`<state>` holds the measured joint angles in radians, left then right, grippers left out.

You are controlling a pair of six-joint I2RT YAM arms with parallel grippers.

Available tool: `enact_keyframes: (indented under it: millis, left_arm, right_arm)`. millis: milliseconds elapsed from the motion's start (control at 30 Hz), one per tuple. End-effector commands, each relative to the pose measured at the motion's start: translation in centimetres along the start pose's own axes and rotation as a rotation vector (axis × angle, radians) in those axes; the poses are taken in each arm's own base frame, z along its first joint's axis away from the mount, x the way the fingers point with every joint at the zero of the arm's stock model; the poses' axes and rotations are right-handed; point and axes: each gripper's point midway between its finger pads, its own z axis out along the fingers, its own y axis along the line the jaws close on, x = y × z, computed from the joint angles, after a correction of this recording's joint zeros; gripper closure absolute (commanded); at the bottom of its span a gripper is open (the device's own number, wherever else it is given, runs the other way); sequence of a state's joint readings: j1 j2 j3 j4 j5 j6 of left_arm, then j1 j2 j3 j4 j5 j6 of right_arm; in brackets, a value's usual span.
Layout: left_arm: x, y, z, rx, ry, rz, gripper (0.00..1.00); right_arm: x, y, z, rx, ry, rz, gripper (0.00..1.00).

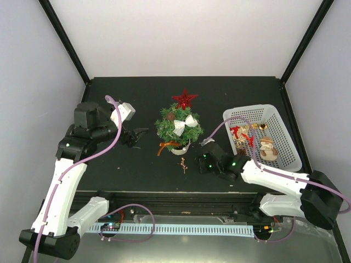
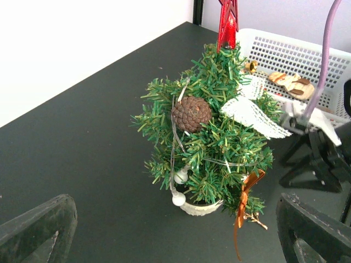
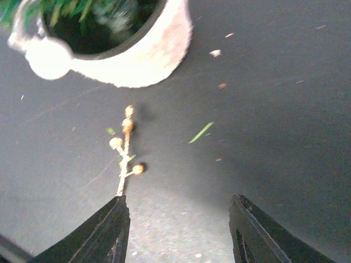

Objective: Decorate the small christmas tree

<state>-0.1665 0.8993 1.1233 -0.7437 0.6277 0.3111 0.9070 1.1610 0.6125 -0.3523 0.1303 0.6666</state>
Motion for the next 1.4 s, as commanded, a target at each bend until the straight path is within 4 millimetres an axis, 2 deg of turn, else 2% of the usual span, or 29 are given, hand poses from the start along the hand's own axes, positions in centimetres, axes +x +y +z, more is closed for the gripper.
enact_keyframes:
  millis: [0,200,400,567,867,1133,1233,1367]
  left_arm:
    - [-1.1,0.2,-0.4,-0.011,-0.026,0.008,0.01]
    - [-1.0,0.3,-0.5,-0.025,-0.034,0.015,0.01]
    - [-1.1,0.4,-0.5,-0.031,-0.041,0.015,0.01]
    - [-1.2,0.6,-0.6,-0.041,-0.044,0.018,0.01]
    - [-1.2,0.4,-1.0,-0.051,-0.049,0.023,0.01]
    - [-1.4,0.2,-1.0,-0.043,-0.052,0.021,0.01]
    - [-1.5,0.2,-1.1,-0.046,-0.054,0.022,0.01]
    - [-1.4,0.3,-1.2,-0.052,-0.052,0.022,0.01]
  right_arm:
    - [0.7,2.9,0.8,-0.055,0.024,-0.043,0.48]
    - [1.7,4.0,1.6,-0.108,-0.039,-0.005,0.48]
    - [1.5,5.2,2.2,-0.118,-0.109,-0.065,0.48]
    - [1.2,6.1,3.0,-0.055,-0.16,-0.123,0.46]
    - [2.0,5.6,6.8,0.051,-0.158,-0.12,0.47]
    - [1.7,6.3,7.7,0.055,-0.157,-0.134,0.49]
    - [2.0,6.4,8.3,0.066,-0.13,-0.149,0.53]
    - [2.3,6.7,8.8,0.078,-0.1,-0.16,0.68]
